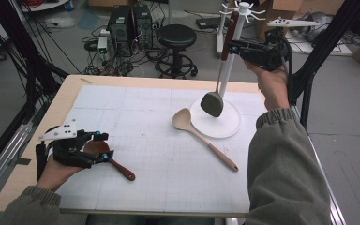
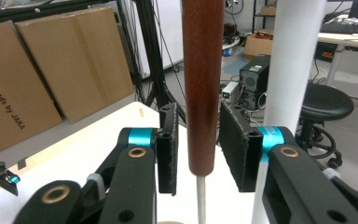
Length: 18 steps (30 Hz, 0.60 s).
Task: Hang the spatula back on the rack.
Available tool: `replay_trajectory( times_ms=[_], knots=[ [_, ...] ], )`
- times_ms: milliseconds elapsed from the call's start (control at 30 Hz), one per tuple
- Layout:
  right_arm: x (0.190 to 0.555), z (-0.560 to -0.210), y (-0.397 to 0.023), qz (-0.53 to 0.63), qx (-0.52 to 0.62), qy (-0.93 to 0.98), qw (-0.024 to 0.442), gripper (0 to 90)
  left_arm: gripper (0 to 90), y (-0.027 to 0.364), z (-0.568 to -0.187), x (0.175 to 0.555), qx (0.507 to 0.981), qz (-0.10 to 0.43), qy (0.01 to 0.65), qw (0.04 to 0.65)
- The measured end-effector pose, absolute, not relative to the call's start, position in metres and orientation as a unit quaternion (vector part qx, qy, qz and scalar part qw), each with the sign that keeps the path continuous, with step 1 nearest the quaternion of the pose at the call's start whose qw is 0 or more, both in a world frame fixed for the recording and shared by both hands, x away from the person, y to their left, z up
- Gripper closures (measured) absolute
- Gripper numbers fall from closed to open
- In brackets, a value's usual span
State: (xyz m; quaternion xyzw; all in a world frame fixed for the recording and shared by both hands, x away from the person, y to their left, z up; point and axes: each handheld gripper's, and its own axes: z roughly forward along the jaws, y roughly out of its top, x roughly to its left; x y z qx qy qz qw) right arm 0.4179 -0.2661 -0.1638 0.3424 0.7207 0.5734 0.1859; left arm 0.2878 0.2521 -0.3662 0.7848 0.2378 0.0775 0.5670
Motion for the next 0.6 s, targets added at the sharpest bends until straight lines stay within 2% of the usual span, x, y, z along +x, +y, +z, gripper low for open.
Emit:
replay_trajectory(
  times_ms=[300,600],
  knots=[
    [0.412,-0.154,-0.274,0.581,0.327,0.723,0.182,89.0,28.1,0.252,-0.366,0.288,0.785,0.080,0.241,0.565],
    [0.408,-0.146,-0.280,0.581,0.318,0.727,0.180,90.0,24.5,0.251,-0.367,0.288,0.786,0.082,0.247,0.561]
  ],
)
